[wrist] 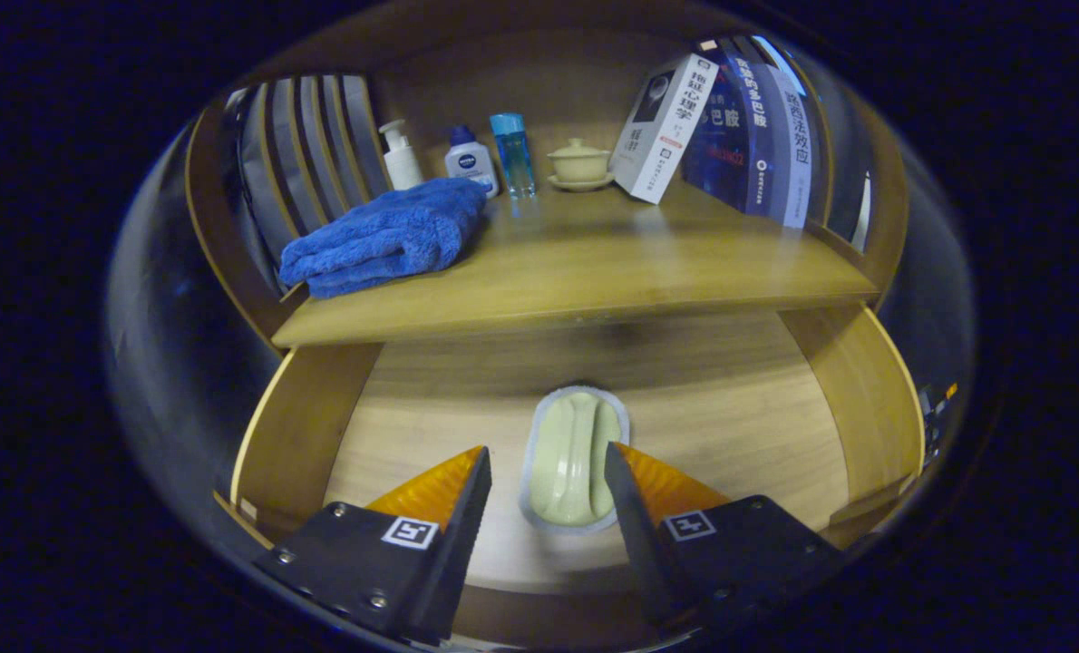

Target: Pull open the drawer, take out the items inside it, and place them on the countertop above the cabinet.

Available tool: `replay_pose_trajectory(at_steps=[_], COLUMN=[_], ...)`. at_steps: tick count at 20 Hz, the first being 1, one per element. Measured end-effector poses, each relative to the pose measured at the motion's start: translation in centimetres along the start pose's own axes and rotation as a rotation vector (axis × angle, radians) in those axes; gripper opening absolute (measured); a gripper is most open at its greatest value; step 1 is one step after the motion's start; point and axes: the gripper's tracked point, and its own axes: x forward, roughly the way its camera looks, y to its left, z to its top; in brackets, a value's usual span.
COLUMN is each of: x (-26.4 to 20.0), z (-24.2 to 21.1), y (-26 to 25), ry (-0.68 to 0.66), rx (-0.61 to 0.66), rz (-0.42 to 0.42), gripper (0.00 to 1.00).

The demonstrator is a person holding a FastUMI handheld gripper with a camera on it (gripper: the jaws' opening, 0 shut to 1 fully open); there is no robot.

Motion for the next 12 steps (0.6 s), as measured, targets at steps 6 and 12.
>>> replay_pose_trajectory(at_steps=[6,12], x=[1.8,-0.2], z=[-1.9,-1.1], y=[0.3,0.5], ry=[0.078,-0.047], rx=[-0.032,-0.044], rz=[0.021,0.052], gripper=[0.31,0.12])
